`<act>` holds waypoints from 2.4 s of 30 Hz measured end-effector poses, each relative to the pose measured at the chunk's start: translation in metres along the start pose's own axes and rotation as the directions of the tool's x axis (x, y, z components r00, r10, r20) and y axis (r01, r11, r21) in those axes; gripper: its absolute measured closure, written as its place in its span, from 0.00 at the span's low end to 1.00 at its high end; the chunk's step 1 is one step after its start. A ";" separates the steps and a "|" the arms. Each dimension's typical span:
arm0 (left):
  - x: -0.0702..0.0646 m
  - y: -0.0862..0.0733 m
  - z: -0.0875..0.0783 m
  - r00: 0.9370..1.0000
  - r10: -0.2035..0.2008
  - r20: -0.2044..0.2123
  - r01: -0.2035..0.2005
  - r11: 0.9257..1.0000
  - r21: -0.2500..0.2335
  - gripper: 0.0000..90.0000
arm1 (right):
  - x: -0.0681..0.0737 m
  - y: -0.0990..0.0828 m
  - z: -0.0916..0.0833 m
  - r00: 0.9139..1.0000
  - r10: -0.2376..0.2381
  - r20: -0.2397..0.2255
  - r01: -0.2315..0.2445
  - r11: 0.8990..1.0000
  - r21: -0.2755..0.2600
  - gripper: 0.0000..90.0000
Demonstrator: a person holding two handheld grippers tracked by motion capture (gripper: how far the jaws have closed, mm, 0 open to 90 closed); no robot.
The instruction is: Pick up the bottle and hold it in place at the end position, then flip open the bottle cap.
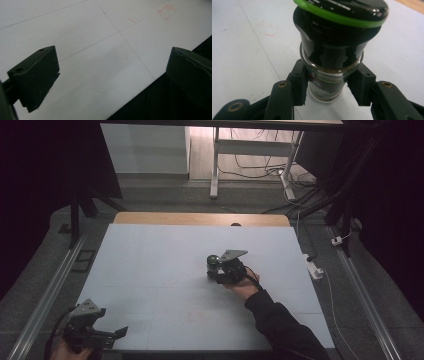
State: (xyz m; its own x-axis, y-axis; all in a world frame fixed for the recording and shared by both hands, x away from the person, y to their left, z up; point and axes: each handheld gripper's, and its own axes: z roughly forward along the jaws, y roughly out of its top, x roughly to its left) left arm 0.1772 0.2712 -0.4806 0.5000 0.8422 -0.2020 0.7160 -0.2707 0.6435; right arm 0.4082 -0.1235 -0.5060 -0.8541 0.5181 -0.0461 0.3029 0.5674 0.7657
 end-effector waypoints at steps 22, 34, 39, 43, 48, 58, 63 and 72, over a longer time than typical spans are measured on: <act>0.001 0.000 0.000 1.000 -0.005 0.003 0.005 1.000 0.000 0.00 | 0.004 0.026 0.019 1.000 0.007 -0.028 -0.007 1.000 0.000 0.60; 0.001 -0.001 0.000 1.000 -0.005 0.001 0.005 1.000 -0.002 0.00 | 0.007 0.026 0.033 1.000 -0.007 -0.029 0.007 1.000 0.006 0.60; 0.000 0.000 0.000 1.000 -0.003 -0.002 0.003 1.000 -0.002 0.00 | 0.006 0.025 0.033 0.999 -0.011 -0.032 0.011 1.000 0.001 0.60; 0.000 -0.001 0.000 1.000 -0.002 -0.004 0.002 1.000 -0.002 0.00 | 0.007 0.024 0.033 0.999 -0.019 -0.028 0.019 1.000 0.001 0.60; 0.000 0.000 0.000 1.000 -0.003 -0.007 0.003 1.000 -0.002 0.00 | 0.007 0.024 0.033 0.999 -0.020 -0.030 0.020 1.000 0.001 0.60; 0.000 0.000 -0.002 1.000 -0.008 -0.009 0.008 1.000 -0.012 0.00 | 0.007 0.024 0.033 0.999 -0.018 -0.031 0.018 1.000 0.004 0.60; -0.002 0.003 -0.003 1.000 0.003 0.000 -0.003 1.000 -0.022 0.00 | 0.007 0.024 0.033 0.999 -0.016 -0.031 0.016 1.000 0.000 0.60; -0.004 0.011 0.000 0.999 0.044 0.019 -0.043 0.998 -0.038 0.00 | 0.007 0.023 0.033 0.999 -0.016 -0.030 0.016 1.000 0.000 0.60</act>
State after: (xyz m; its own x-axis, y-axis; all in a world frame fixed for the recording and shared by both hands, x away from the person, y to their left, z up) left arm 0.1835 0.2646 -0.4728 0.5402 0.8204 -0.1876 0.6747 -0.2890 0.6792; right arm 0.4234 -0.0857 -0.5093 -0.8711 0.4896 -0.0389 0.2892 0.5755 0.7650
